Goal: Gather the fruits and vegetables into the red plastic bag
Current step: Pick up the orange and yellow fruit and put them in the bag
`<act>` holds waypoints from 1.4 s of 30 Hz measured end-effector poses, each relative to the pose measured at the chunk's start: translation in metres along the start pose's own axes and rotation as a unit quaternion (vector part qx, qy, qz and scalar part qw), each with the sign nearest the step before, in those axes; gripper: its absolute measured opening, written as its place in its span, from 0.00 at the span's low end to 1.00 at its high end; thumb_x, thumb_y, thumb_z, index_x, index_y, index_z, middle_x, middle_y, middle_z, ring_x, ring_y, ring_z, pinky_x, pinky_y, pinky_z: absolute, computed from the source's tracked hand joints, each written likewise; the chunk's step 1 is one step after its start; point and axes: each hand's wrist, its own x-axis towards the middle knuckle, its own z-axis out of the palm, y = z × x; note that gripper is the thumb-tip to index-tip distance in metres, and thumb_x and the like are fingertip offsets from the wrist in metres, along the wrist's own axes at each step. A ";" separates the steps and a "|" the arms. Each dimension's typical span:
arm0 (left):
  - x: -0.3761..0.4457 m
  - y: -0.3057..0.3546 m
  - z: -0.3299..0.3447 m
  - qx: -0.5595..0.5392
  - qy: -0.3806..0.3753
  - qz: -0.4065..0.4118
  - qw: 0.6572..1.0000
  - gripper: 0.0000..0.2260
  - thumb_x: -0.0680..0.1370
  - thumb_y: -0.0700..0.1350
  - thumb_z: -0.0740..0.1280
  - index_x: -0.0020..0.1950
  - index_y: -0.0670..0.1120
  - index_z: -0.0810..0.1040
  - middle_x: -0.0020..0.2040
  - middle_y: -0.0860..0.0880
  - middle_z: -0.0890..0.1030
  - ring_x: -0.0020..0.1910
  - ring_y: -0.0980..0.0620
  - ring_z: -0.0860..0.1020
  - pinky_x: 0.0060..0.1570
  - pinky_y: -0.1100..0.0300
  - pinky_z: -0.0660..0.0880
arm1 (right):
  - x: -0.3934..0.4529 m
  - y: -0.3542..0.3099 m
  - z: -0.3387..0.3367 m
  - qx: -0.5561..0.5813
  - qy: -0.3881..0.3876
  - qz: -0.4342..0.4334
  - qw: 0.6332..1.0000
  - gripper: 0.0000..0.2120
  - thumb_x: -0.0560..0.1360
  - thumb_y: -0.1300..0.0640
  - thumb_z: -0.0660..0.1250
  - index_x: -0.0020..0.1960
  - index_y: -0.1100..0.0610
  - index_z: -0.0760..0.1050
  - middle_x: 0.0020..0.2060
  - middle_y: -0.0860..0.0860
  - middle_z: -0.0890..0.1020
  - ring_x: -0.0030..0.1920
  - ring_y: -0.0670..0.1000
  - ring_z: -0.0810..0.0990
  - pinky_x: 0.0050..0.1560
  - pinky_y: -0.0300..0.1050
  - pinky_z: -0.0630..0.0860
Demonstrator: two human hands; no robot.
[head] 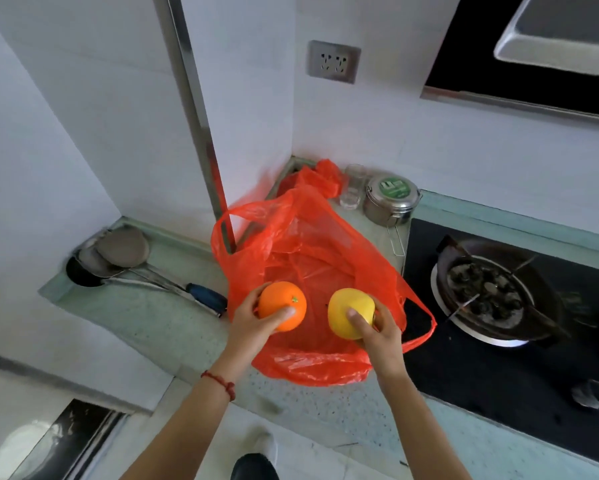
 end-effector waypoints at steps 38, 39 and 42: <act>0.212 -0.001 0.056 0.122 -0.068 -0.097 0.985 0.31 0.65 0.48 0.76 0.66 0.47 0.70 0.63 0.44 0.74 0.60 0.45 0.74 0.61 0.45 0.72 | 0.174 -0.005 0.046 -0.169 0.127 0.135 0.968 0.36 0.69 0.42 0.69 0.68 0.62 0.66 0.64 0.59 0.73 0.65 0.59 0.71 0.63 0.51 0.67; 0.210 0.001 0.056 0.128 -0.072 -0.096 0.985 0.33 0.65 0.49 0.77 0.66 0.47 0.69 0.64 0.44 0.74 0.61 0.45 0.74 0.62 0.45 0.72 | 0.173 -0.005 0.045 -0.166 0.129 0.134 0.968 0.36 0.69 0.42 0.69 0.67 0.63 0.66 0.64 0.59 0.74 0.65 0.59 0.71 0.63 0.51 0.67; 0.207 0.004 0.056 0.148 -0.075 -0.074 0.983 0.37 0.62 0.52 0.77 0.68 0.46 0.68 0.67 0.44 0.72 0.63 0.45 0.72 0.64 0.48 0.69 | 0.169 -0.005 0.045 -0.161 0.133 0.125 0.970 0.36 0.69 0.42 0.69 0.68 0.62 0.66 0.64 0.58 0.74 0.65 0.59 0.71 0.64 0.52 0.68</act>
